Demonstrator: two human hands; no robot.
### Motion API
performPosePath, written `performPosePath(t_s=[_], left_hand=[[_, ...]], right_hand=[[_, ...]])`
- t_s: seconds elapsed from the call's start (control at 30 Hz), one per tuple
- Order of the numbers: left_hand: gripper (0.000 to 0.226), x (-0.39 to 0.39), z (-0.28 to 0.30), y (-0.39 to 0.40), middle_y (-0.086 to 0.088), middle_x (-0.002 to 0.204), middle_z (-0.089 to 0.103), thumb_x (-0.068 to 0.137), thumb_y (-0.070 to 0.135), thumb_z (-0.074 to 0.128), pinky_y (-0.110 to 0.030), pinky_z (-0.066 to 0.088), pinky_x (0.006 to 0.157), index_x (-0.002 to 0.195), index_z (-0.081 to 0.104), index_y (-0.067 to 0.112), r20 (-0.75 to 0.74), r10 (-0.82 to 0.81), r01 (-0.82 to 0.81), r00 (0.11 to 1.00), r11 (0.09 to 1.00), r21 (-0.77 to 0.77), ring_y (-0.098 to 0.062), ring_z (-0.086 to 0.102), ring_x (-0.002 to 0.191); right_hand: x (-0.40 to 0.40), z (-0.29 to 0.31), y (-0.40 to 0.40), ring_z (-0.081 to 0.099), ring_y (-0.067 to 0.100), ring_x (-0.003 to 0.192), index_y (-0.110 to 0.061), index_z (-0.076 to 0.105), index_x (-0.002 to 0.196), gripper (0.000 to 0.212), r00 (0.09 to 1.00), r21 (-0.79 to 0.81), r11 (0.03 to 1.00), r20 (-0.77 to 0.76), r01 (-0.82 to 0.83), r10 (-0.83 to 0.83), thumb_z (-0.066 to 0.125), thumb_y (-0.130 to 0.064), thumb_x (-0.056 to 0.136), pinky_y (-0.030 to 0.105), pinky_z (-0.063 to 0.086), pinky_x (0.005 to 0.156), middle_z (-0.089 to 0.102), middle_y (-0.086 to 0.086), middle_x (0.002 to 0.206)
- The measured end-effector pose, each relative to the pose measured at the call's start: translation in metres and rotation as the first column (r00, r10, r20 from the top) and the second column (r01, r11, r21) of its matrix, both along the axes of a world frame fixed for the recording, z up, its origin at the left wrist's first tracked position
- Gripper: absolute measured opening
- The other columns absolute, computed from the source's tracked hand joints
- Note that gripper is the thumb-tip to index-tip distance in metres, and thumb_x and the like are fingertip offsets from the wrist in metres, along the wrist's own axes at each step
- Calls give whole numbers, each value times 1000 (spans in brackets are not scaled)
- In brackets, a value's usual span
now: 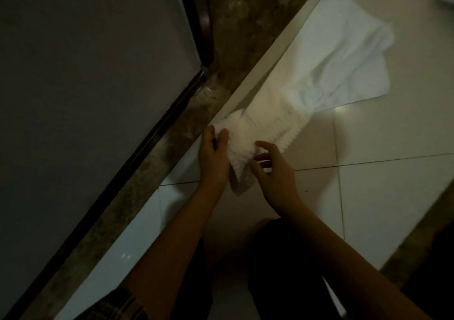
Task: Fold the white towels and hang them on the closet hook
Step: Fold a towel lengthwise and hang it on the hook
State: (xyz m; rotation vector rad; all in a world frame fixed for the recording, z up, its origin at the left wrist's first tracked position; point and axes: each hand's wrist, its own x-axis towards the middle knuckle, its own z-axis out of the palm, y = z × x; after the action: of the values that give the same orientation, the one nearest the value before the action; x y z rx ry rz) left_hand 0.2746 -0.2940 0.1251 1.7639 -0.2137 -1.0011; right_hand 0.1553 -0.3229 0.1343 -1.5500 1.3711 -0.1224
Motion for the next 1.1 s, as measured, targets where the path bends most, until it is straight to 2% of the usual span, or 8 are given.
performPosePath(t_s=[0.1,0.2,0.3,0.43,0.57,0.77,0.93,1.1], left_hand=[[15,-14,74,-26,16,100,58,98,16,46,-15,53,73,102,50,30,-76,-110,101,991,988,-119,8,61,86],[16,-23,155,-57,6,107,62,97,15,48,-25,55,84,104,54,28,-86,-272,252,959,949,-189,-8,62,99],[22,-38,243,-88,16,103,64,95,33,49,-13,50,85,109,57,19,-249,-743,619,621,660,-426,-9,62,103],[16,-70,346,-91,2,101,62,94,20,52,-15,53,75,109,55,14,-32,-479,464,877,863,-202,-16,64,96],[17,-95,442,-104,-7,113,60,95,15,48,-29,58,73,108,53,25,-236,-539,484,809,837,-255,-19,64,101],[22,-136,555,-110,7,108,57,90,16,55,-11,51,69,105,52,31,-234,-673,592,702,734,-333,-2,60,94],[37,-162,625,-120,-10,116,63,78,16,64,-28,56,78,114,57,17,-313,-770,611,556,634,-474,-22,63,105],[27,-185,674,-125,-1,96,73,69,12,65,-24,56,74,93,74,20,-272,-853,649,446,517,-558,-13,68,95]], right_hand=[[-7,73,-15,49,4,84,-22,54,123,30,997,-137,988,38,68,-64,55,-19,94,4,40,67,50,-2,108],[-23,156,-35,48,4,87,-21,56,121,29,989,-204,972,118,116,-93,56,-16,92,0,39,71,43,-5,109],[-43,246,-61,48,-11,94,-26,49,123,34,965,-195,969,241,153,-104,57,-13,92,0,41,73,43,-8,117],[-75,364,-95,47,-18,96,-23,52,119,34,958,-183,982,287,38,16,63,-14,88,1,41,74,50,-8,117],[-108,461,-120,52,-4,100,-23,53,117,38,968,-181,983,236,-41,84,70,-22,82,3,40,72,53,-9,114],[-164,576,-128,52,-2,95,-34,47,96,47,968,-249,963,201,-99,152,83,-39,66,12,43,82,56,-17,99],[-204,644,-120,54,1,87,-26,52,91,38,951,-393,920,279,-10,129,83,-27,69,15,46,81,55,-11,92],[-221,685,-104,56,2,80,-29,53,85,29,948,-441,890,317,116,34,79,-21,74,17,49,72,57,-8,84]])
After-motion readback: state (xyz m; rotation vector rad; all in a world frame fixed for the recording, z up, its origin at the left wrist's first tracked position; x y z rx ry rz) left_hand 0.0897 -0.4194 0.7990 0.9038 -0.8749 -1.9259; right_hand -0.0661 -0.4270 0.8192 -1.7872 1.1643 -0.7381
